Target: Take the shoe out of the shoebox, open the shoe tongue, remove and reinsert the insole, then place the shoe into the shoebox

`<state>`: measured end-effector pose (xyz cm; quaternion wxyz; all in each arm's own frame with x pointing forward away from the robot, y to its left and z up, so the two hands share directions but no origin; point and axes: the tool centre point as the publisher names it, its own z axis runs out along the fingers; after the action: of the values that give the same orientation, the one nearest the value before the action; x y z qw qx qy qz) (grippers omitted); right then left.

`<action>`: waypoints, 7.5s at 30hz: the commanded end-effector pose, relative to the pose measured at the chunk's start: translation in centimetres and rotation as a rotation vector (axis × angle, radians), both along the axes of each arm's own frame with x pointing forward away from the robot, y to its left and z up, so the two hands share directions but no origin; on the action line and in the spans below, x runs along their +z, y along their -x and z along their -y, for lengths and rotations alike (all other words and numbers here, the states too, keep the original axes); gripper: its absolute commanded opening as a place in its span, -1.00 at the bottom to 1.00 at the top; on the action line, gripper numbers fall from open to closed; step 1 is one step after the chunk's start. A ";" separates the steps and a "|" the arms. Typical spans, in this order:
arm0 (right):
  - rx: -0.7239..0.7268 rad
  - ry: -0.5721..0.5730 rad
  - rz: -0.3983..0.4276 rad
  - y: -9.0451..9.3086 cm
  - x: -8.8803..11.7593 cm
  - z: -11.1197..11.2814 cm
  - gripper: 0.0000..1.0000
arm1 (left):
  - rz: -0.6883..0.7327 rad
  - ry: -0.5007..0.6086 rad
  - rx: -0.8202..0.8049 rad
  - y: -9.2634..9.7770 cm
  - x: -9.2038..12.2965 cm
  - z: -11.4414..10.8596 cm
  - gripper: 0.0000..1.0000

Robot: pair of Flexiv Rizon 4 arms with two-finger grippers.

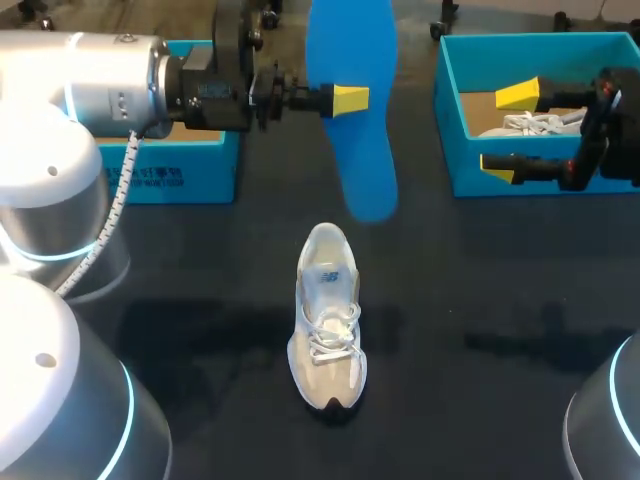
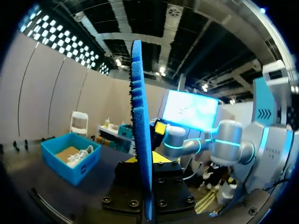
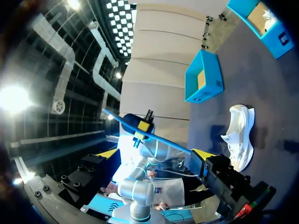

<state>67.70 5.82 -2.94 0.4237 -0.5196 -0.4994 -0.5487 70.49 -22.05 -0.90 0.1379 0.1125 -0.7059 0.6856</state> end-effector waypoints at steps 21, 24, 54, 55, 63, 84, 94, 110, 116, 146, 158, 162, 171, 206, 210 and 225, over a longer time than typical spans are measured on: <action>-0.002 0.000 0.000 0.0 -0.1 -0.2 1.00 | -0.598 -0.005 -0.006 -0.4 -1.8 0.3 -1.00; -0.002 0.000 0.000 0.0 -0.1 -0.2 1.00 | -0.653 -0.012 -0.008 -0.6 -3.0 0.3 -1.00; -0.102 0.431 -0.093 0.2 2.8 -2.0 1.00 | -1.138 -0.021 -0.033 -2.1 -7.4 1.9 -1.00; -0.100 0.461 -0.104 0.2 2.9 -2.0 1.00 | -1.142 -0.032 -0.033 -2.1 -7.4 1.9 -1.00; -0.083 0.643 -0.132 0.2 3.5 -2.5 1.00 | -1.133 -0.033 -0.035 -2.0 -7.5 1.9 -1.00; -0.024 1.178 -0.159 -3.0 4.2 -5.5 1.00 | -1.133 -0.033 -0.035 -2.0 -7.5 1.9 -1.00; -0.047 1.342 -0.149 -3.6 4.1 -5.9 1.00 | -1.133 -0.033 -0.035 -2.0 -7.5 1.9 -1.00; -0.049 1.447 -0.138 -4.2 4.1 -7.8 1.00 | -1.133 -0.033 -0.035 -2.0 -7.5 1.9 -1.00; -0.047 1.453 -0.127 -4.1 3.7 -8.8 1.00 | -1.133 -0.033 -0.035 -2.0 -7.5 1.9 -1.00; -0.043 1.391 -0.101 -4.1 3.7 -10.1 1.00 | -1.133 -0.033 -0.035 -2.0 -7.5 1.9 -1.00; -0.068 1.213 -0.052 -3.6 3.4 -8.3 1.00 | -1.133 -0.033 -0.035 -2.0 -7.5 1.9 -1.00; -0.062 1.186 -0.040 -3.3 3.1 -7.6 1.00 | -1.133 -0.033 -0.035 -2.0 -7.5 1.9 -1.00; -0.061 1.013 -0.022 -3.2 2.8 -6.7 1.00 | -1.133 -0.033 -0.035 -2.0 -7.5 1.9 -1.00; -0.084 0.522 0.026 -2.8 0.4 -2.9 1.00 | -1.133 -0.033 -0.035 -2.0 -7.5 1.9 -1.00; -0.081 0.494 0.024 -2.7 0.3 -2.6 1.00 | -1.133 -0.033 -0.035 -2.0 -7.5 1.9 -1.00; -0.055 0.319 -0.006 -2.5 -1.4 -1.8 1.00 | -1.133 -0.033 -0.035 -2.0 -7.5 1.9 -1.00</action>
<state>70.16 7.68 -3.68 0.2649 -0.6394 -0.5937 -0.4104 72.51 -23.94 -8.32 0.5047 0.4534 -0.5346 0.5039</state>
